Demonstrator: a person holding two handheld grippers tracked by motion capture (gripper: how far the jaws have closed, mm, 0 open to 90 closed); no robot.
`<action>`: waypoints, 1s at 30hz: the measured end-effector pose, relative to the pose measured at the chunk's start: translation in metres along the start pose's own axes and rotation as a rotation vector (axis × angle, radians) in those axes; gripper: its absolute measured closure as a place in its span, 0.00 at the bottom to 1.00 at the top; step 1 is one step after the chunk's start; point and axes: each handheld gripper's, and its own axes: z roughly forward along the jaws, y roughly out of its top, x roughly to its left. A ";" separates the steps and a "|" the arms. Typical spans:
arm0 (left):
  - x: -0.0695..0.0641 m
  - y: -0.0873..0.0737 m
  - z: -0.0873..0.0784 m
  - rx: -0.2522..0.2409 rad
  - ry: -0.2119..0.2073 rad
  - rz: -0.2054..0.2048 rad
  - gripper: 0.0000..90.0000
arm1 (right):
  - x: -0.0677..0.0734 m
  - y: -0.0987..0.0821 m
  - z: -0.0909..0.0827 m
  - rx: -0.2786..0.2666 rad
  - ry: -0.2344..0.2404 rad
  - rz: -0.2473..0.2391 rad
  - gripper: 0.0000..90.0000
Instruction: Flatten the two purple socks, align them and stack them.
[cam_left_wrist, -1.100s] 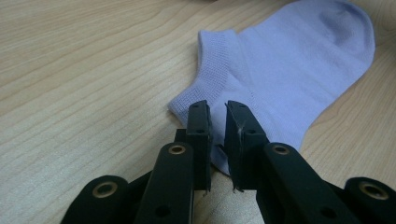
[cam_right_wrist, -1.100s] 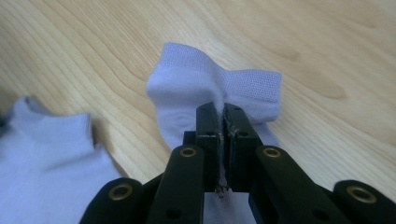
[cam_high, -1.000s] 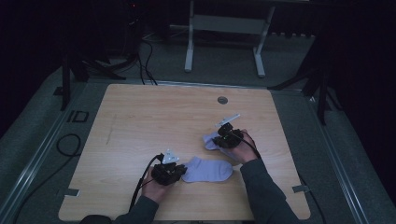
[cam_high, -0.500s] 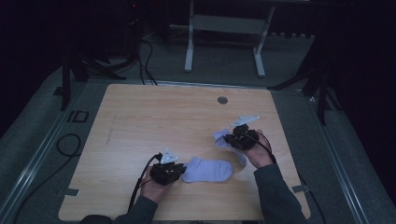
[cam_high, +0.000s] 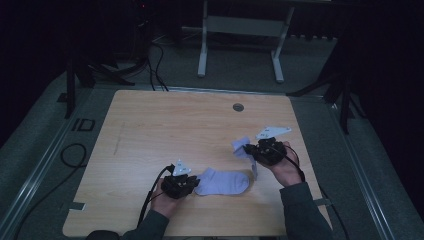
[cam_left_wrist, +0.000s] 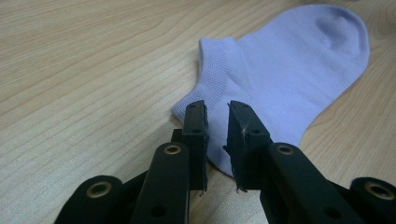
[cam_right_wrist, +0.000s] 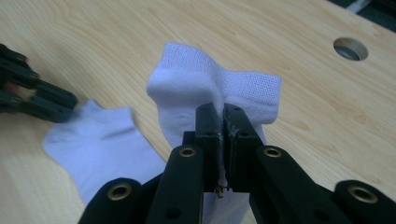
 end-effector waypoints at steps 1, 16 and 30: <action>0.000 0.000 0.000 0.001 0.003 0.000 0.86 | 0.001 0.000 -0.001 -0.006 0.004 0.001 0.95; 0.000 0.000 0.001 0.007 0.004 -0.004 0.86 | 0.016 -0.001 -0.014 -0.067 0.052 -0.003 0.95; 0.000 -0.001 0.002 0.017 0.001 -0.004 0.86 | 0.026 -0.002 -0.006 -0.060 0.064 -0.014 0.95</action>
